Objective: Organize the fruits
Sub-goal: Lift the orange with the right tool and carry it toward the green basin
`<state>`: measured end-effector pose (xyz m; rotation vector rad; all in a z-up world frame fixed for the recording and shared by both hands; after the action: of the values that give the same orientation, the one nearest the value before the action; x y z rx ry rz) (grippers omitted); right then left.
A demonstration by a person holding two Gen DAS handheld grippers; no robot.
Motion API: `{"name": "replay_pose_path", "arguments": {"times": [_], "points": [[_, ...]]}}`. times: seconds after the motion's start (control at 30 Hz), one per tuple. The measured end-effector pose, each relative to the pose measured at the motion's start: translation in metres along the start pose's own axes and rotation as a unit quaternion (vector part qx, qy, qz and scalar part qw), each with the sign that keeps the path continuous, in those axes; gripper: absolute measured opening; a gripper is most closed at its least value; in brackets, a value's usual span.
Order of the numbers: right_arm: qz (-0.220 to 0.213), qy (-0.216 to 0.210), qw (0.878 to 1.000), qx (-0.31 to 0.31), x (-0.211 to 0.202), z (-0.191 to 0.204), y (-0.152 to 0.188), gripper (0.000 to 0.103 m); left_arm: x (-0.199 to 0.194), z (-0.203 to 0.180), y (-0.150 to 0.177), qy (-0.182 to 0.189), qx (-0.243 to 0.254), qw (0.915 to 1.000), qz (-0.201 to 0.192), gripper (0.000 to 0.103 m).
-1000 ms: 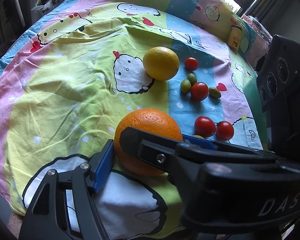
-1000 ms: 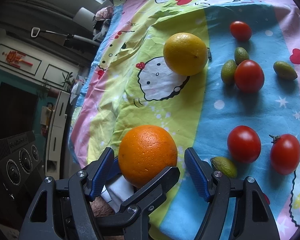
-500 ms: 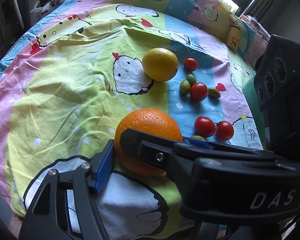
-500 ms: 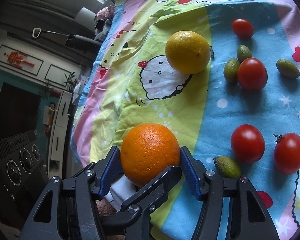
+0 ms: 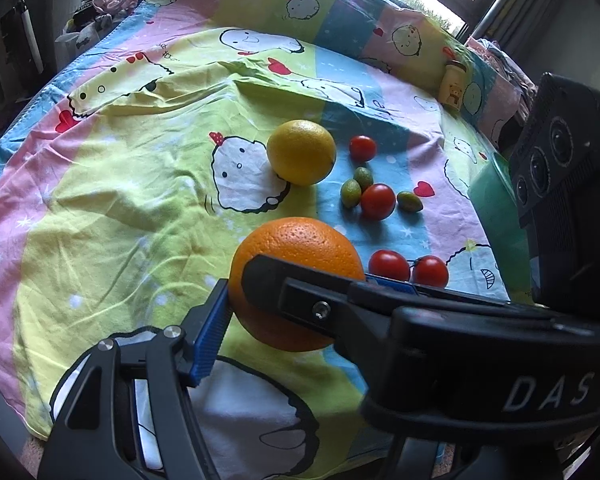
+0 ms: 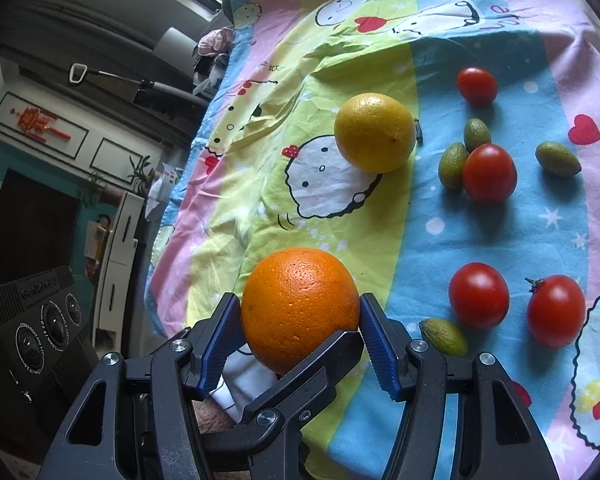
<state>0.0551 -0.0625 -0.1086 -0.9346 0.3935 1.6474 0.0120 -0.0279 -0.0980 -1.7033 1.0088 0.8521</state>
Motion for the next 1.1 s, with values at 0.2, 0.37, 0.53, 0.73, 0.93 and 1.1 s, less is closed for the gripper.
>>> {"name": "replay_pose_path", "arguments": {"times": [0.2, 0.37, 0.53, 0.73, 0.93, 1.1], "points": [[-0.03, 0.003, 1.0, 0.001, -0.021, -0.002, -0.004, 0.063, -0.007, -0.018, -0.01, 0.007, 0.019, 0.9996, -0.018, 0.065], [-0.061, -0.001, 0.998, 0.004, -0.043, -0.005, -0.009, 0.063, -0.015, -0.037, -0.02, 0.01, 0.045, 0.9984, -0.033, 0.065], [-0.087, -0.003, 0.996, 0.006, -0.062, -0.007, -0.01, 0.063, -0.021, -0.054, -0.027, 0.009, 0.067, 0.9968, -0.044, 0.065], [-0.117, -0.011, 0.993, 0.012, -0.086, -0.01, -0.013, 0.063, -0.032, -0.075, -0.037, 0.009, 0.089, 0.9943, -0.058, 0.065], [-0.153, -0.01, 0.988, 0.013, -0.121, -0.008, -0.021, 0.063, -0.048, -0.1, -0.058, 0.018, 0.119, 0.9897, -0.077, 0.065], [-0.177, 0.011, 0.984, 0.012, -0.15, -0.006, -0.033, 0.063, -0.06, -0.119, -0.076, 0.04, 0.129, 0.9863, -0.095, 0.065]]}}
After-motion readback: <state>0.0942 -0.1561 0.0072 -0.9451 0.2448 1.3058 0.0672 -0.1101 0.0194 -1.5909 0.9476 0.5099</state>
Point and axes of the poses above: each gripper's, at about its wrist camera, not at the fingertips, and x roughly the way its jaws point, z to its left, y to its underside, the point moved 6 cm from there along x, roughly the way its jaws point, and after that the axes turned 11 degrees about z, right-handed, at the moved point
